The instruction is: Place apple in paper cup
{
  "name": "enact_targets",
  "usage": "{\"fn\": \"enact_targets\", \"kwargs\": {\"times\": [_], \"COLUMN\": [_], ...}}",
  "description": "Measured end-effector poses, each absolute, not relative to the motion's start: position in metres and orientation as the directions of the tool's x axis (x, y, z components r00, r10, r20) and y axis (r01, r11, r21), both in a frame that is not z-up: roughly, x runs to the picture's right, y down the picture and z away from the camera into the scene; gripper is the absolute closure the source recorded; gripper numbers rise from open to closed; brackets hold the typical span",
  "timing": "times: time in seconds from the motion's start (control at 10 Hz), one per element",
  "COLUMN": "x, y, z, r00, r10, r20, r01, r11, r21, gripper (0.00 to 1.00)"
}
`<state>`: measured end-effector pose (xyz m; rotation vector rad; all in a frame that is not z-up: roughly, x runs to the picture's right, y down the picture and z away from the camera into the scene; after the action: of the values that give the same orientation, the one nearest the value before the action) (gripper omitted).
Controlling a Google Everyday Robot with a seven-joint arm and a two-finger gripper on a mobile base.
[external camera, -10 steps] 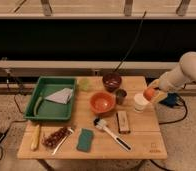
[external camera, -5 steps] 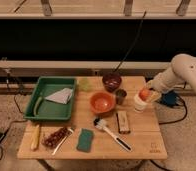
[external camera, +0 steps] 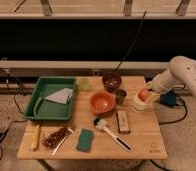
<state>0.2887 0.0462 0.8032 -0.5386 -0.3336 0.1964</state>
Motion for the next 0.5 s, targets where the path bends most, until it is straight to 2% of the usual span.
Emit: {"fn": "enact_targets", "kwargs": {"times": [0.2, 0.5], "x": [0.2851, 0.2845], "y": [0.0484, 0.0495], "z": [0.8092, 0.8113], "r00": [0.925, 0.92], "r10": [0.276, 0.284], "r20": [0.262, 0.27], "r01": [-0.097, -0.099], "r11": [0.837, 0.836], "r21": [-0.538, -0.54], "gripper": [0.22, 0.2]}}
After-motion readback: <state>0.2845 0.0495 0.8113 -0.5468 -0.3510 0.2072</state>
